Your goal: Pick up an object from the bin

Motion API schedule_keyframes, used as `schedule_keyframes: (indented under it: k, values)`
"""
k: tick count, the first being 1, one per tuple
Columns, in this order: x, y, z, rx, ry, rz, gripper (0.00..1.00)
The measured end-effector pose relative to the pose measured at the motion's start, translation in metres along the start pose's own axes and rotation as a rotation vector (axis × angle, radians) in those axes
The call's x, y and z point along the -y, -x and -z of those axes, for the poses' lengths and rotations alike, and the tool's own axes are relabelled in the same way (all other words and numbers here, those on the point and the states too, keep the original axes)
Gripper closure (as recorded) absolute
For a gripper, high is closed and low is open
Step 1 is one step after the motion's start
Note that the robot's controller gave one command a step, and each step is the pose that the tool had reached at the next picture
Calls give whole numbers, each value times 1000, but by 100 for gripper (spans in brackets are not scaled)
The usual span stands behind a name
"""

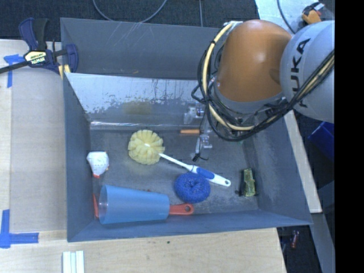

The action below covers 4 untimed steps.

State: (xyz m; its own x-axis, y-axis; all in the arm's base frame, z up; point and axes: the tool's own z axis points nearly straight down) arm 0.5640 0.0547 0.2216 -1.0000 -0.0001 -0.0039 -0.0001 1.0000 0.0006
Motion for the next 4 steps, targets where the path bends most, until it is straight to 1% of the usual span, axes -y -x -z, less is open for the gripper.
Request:
schedule_keyframes:
  k: [1,2,3,4]
  values:
    - [28,-35,-106,2,1,-158,0]
    - [38,-41,-117,8,1,-193,0]
    - [27,-59,-115,-3,0,-254,0]
    - [34,-56,-150,4,2,-350,0]
